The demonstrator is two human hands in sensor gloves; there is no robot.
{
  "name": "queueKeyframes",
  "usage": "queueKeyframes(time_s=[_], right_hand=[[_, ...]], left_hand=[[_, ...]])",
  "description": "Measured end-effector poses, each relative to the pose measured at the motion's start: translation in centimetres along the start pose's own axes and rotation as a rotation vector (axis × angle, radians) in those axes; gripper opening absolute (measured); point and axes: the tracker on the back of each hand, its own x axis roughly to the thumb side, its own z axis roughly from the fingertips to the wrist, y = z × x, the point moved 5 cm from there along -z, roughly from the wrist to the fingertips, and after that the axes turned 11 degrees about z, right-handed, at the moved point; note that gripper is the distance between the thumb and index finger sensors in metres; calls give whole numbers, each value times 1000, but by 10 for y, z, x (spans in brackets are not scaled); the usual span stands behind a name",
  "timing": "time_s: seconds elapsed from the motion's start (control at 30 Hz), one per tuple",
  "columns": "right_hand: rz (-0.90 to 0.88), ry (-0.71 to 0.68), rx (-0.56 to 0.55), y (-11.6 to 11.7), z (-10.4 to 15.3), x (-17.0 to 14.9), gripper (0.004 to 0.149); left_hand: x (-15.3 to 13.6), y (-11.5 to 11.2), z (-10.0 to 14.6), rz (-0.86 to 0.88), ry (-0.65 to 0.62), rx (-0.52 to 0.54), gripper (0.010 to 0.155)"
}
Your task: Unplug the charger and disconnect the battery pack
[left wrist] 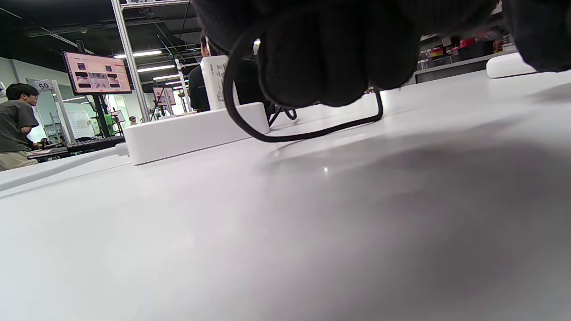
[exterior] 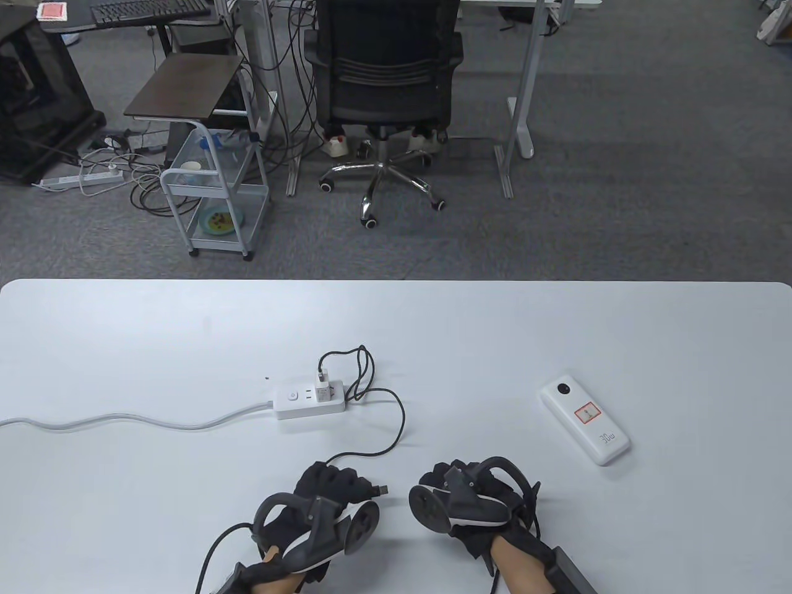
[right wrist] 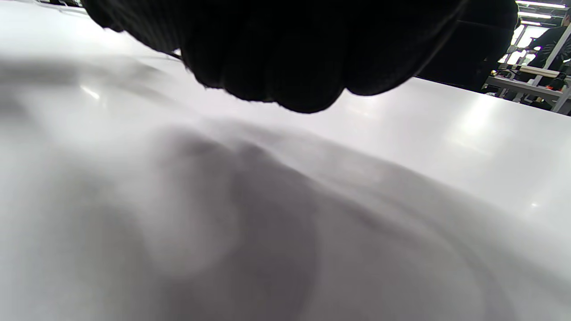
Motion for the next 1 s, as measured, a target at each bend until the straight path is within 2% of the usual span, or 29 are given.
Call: queueKeyframes(time_s=[0.07, 0.33, 0.43, 0.6, 0.73, 0.9, 1.0], right_hand=[[-13, 0, -19, 1, 1, -2, 36], [43, 1, 34, 18, 4, -5, 36], [45, 17, 19, 17, 5, -12, 36], [5, 4, 8, 15, 10, -14, 36], [-43, 3, -34, 9, 12, -19, 36], [-5, -45, -91, 1, 22, -19, 35], [-17, -63, -113, 0, 24, -19, 35]], left_hand=[[2, 2, 0, 10, 1, 8, 45], [9, 5, -4, 66, -13, 5, 45], [12, 17, -14, 110, 8, 37, 45], [18, 47, -53, 107, 8, 98, 45], [31, 65, -99, 72, 3, 115, 45], [54, 72, -156, -7, -23, 112, 45], [63, 67, -187, 78, -10, 73, 45]])
